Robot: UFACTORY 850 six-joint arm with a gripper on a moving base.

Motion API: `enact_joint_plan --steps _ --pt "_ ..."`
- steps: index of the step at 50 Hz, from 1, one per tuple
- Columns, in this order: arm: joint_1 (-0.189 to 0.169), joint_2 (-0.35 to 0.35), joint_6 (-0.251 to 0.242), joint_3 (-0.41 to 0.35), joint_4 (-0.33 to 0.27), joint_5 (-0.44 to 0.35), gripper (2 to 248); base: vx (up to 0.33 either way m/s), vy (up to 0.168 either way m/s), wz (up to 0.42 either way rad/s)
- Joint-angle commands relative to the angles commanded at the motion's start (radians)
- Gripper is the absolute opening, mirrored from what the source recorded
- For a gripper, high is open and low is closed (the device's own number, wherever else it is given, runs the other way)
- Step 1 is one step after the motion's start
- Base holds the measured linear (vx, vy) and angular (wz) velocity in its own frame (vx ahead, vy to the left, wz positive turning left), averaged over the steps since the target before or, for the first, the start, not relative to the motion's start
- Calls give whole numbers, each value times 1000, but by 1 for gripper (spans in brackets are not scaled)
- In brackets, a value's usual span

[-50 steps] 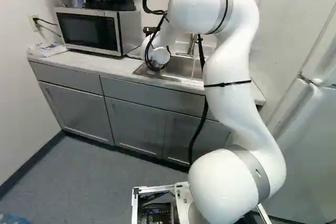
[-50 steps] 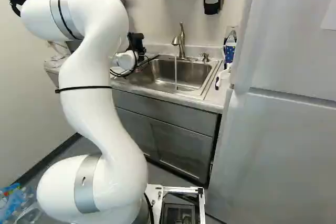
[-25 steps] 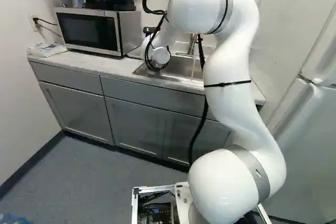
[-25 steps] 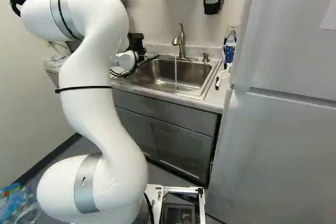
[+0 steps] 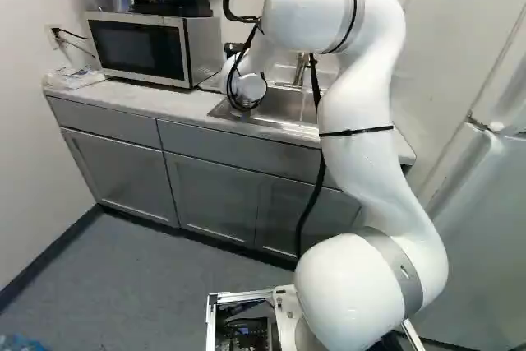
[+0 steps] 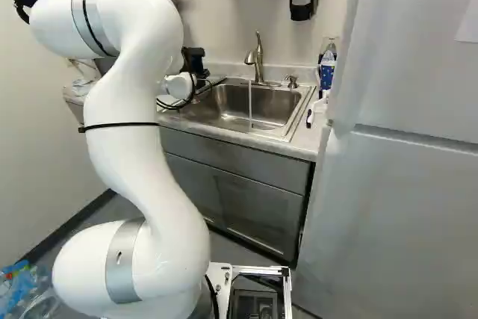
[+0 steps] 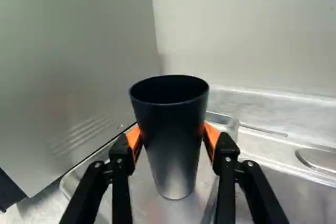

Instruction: Rinse the cup and place it in the tray

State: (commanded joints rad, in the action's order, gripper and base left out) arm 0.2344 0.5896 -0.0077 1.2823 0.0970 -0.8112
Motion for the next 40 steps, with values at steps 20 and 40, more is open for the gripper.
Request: enact_joint_plan --steps 20,40 --pt "0 -18 0 6 0 0 247 0 0 0" --pt "0 -42 0 18 0 0 247 0 0 0"
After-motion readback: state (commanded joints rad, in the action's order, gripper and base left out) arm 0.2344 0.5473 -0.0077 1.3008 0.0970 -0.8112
